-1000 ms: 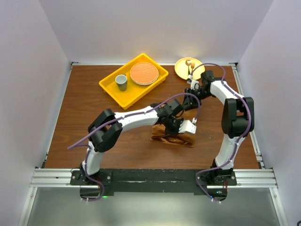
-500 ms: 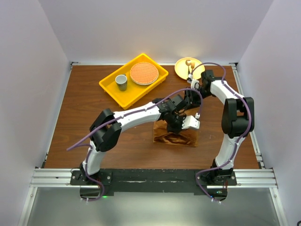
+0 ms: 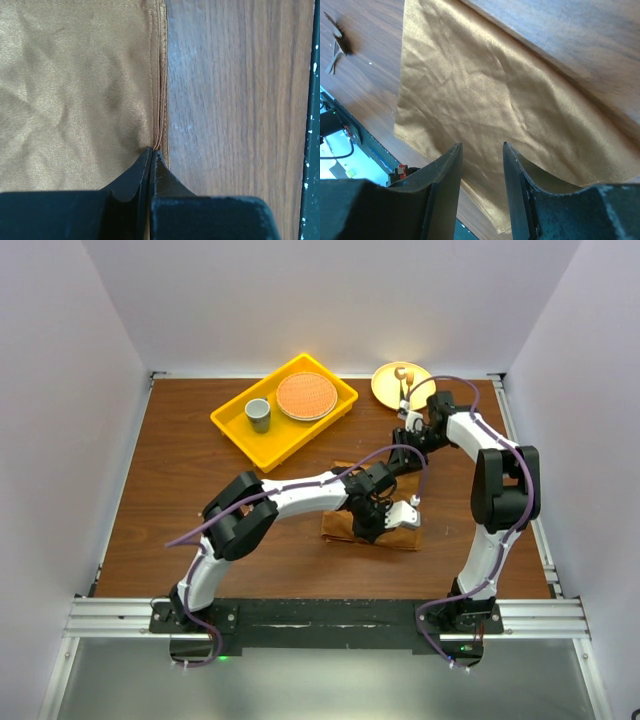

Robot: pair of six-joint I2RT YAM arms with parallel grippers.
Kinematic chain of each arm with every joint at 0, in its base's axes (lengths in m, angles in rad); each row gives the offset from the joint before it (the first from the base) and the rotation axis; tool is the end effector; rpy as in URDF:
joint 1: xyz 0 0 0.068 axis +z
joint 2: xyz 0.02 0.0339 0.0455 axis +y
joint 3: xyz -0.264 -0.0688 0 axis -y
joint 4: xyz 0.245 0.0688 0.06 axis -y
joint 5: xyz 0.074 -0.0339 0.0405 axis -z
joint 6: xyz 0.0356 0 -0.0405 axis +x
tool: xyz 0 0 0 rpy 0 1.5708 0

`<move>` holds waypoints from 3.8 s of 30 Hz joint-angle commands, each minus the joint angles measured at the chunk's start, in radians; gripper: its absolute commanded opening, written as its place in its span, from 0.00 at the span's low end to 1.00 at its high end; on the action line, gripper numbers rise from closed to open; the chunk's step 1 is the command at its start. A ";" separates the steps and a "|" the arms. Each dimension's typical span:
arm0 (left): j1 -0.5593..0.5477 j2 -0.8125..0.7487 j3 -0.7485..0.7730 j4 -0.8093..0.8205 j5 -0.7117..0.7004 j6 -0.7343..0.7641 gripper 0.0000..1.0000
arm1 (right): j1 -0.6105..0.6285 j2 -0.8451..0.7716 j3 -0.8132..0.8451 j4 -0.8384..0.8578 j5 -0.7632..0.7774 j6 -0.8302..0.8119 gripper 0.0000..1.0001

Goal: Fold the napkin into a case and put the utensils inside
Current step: Smooth out the square-folded napkin at the center of the board.

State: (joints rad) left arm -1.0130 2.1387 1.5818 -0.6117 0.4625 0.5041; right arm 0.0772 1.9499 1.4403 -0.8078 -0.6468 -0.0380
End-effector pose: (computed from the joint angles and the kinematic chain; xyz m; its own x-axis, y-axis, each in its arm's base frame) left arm 0.2211 -0.3844 0.1601 -0.0151 0.8408 -0.5411 0.9811 -0.0921 -0.1704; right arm 0.3837 0.0512 0.1925 -0.9564 -0.1044 -0.2727 -0.2487 0.7806 0.5734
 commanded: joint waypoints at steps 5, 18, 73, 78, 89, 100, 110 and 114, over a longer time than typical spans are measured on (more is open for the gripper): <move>0.007 -0.017 0.076 -0.036 -0.024 -0.007 0.00 | -0.011 -0.029 0.009 -0.036 -0.036 -0.005 0.43; -0.004 -0.002 0.187 -0.108 0.005 -0.018 0.00 | -0.240 -0.141 -0.027 -0.312 0.004 -0.039 0.84; -0.009 -0.013 0.181 -0.069 0.011 -0.027 0.00 | -0.257 -0.058 -0.385 -0.156 -0.079 0.078 0.98; -0.007 -0.011 0.196 -0.068 0.018 -0.033 0.00 | -0.257 -0.059 -0.385 -0.151 -0.071 0.081 0.98; -0.009 -0.007 0.218 -0.072 0.036 -0.044 0.00 | -0.257 -0.054 -0.383 -0.152 -0.073 0.082 0.98; -0.019 -0.002 0.169 -0.057 0.036 -0.038 0.00 | -0.257 -0.054 -0.382 -0.152 -0.065 0.084 0.98; -0.019 -0.003 0.031 0.010 -0.005 -0.010 0.00 | -0.258 -0.068 -0.382 -0.154 -0.054 0.081 0.98; -0.019 -0.002 0.026 0.039 -0.004 -0.038 0.00 | -0.257 -0.071 -0.382 -0.159 -0.059 0.079 0.98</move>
State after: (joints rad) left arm -1.0290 2.1448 1.6096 -0.6350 0.4587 0.4812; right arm -0.1814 1.8912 1.0649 -0.9829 -0.7471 0.0456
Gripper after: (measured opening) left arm 0.016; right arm 0.982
